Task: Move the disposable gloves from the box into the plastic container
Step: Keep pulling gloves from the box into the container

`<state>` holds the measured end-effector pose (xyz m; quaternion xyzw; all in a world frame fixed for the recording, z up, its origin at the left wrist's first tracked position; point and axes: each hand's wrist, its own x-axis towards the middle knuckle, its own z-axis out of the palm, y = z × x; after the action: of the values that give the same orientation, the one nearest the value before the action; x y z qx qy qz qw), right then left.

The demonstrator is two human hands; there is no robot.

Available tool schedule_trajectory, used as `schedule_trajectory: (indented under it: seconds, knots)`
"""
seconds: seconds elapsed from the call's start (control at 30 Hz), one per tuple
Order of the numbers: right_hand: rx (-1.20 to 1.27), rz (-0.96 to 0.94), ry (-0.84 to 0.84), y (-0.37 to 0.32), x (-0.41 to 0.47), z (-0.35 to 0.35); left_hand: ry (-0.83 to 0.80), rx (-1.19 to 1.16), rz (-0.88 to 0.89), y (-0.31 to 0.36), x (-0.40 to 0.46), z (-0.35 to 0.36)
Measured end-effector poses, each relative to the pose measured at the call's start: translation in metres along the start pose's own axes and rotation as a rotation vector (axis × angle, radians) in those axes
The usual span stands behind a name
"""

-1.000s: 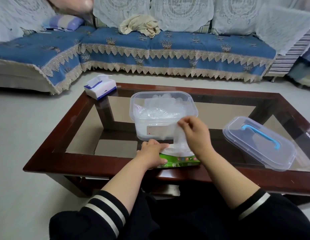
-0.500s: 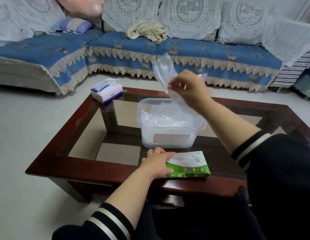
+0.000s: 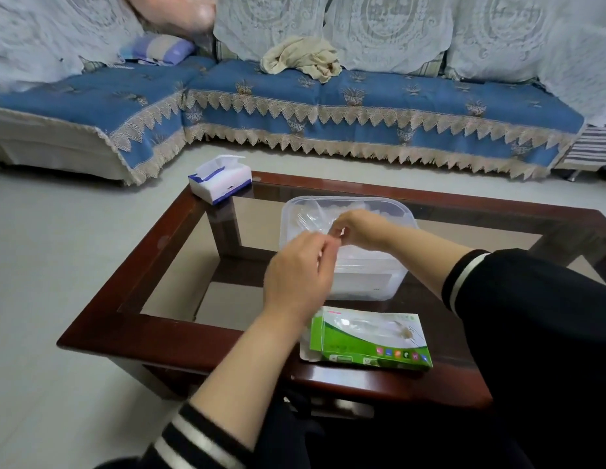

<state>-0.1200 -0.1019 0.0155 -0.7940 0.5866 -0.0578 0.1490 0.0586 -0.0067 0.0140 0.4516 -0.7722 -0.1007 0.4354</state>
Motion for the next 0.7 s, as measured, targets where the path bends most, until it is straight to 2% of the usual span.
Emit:
schedule_trajectory:
  seconds: [0.07, 0.2, 0.3, 0.4, 0.57, 0.7]
  knots:
    - [0.086, 0.024, -0.009, 0.000, -0.003, -0.003, -0.142, 0.053, -0.014, -0.002, 0.035, -0.001]
    - [0.253, 0.049, -0.061, 0.005, -0.010, -0.012, -0.679, 0.228, -0.132, -0.019, 0.082, 0.023]
    - [0.220, 0.113, -0.123, 0.011, -0.018, -0.012, -0.895, 0.275, -0.120, -0.028, 0.087, 0.045]
    - [0.102, 0.181, -0.160, 0.021, -0.028, -0.006, -0.975, 0.294, -0.164, -0.029, 0.091, 0.061]
    - [0.013, 0.255, -0.084, 0.024, -0.043, -0.017, -1.114, 0.362, -0.260, -0.040, 0.093, 0.069]
    - [-0.035, 0.274, 0.039, 0.020, -0.067, -0.041, -1.099, 0.374, -0.268, -0.035, 0.096, 0.065]
